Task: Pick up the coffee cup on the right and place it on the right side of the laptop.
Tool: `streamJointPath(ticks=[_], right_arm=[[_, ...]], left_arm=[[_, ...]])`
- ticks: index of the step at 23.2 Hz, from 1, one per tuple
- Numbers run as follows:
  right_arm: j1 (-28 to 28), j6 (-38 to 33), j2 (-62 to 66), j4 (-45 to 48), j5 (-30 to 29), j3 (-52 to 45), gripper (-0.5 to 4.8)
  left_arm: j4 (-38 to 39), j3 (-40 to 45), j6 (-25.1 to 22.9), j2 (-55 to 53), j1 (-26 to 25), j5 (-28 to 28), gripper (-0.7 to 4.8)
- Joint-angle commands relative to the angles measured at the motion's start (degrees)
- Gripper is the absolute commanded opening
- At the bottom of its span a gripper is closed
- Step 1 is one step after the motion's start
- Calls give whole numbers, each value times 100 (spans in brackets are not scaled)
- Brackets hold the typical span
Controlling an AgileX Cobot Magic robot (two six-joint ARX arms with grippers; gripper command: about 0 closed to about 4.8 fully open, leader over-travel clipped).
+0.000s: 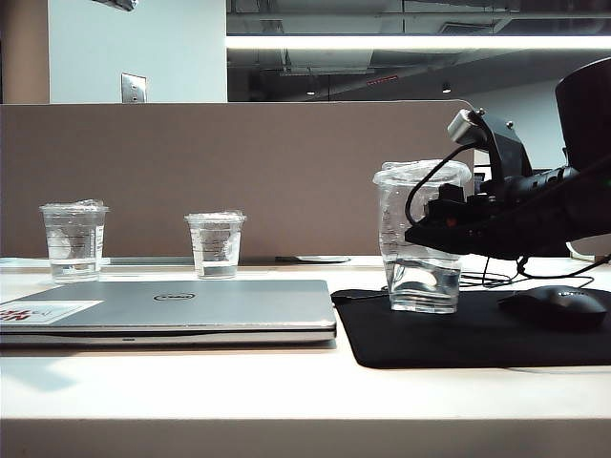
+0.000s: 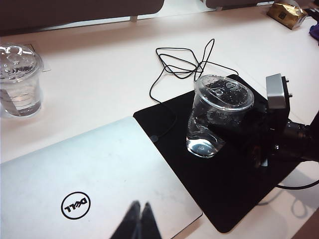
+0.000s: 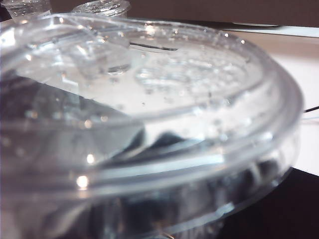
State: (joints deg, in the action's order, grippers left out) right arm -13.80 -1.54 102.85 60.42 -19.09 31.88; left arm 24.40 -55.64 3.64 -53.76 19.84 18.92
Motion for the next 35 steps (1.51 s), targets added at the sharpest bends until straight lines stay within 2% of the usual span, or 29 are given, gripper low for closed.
streamJointPath(ticks=[1, 2, 5, 6, 7, 8, 9, 13, 24, 32, 33, 35], right_arm=[[-9, 9, -15, -407, 17, 7, 203], [-9, 9, -15, -409, -20, 7, 203], [-11, 7, -17, -358, -173, 7, 297], [-11, 7, -17, -361, -232, 7, 303], [-11, 7, -17, -365, -317, 7, 330], [-11, 7, -17, -365, -315, 4, 421], [-11, 4, -22, -365, -313, 4, 479], [-9, 7, -345, -511, -238, -131, 479], [0, 52, -1759, -2662, -83, -129, 479], [0, 179, -3311, -5145, -4, -125, 479], [0, 177, -3449, -5307, -11, -125, 439], [0, 175, -3779, -5674, -13, -125, 157]], left_arm=[[-44, -24, -22, 9, -9, 39, -5], [-46, -24, -22, 9, -9, 39, -5], [-46, -24, -22, 9, -9, 39, -5], [-46, -24, -22, 9, -9, 37, -5], [-44, -24, -22, 9, -9, 39, -5], [-46, -24, -22, 9, -9, 39, -5], [-46, -24, -22, 9, -9, 39, -5], [-46, -24, -22, 9, -9, 37, -5], [-44, -24, -22, 9, -9, 39, -5], [-46, -24, -22, 9, -9, 39, -5], [-46, -24, -22, 9, -9, 37, -5], [-46, -24, -22, 9, -9, 37, -5]])
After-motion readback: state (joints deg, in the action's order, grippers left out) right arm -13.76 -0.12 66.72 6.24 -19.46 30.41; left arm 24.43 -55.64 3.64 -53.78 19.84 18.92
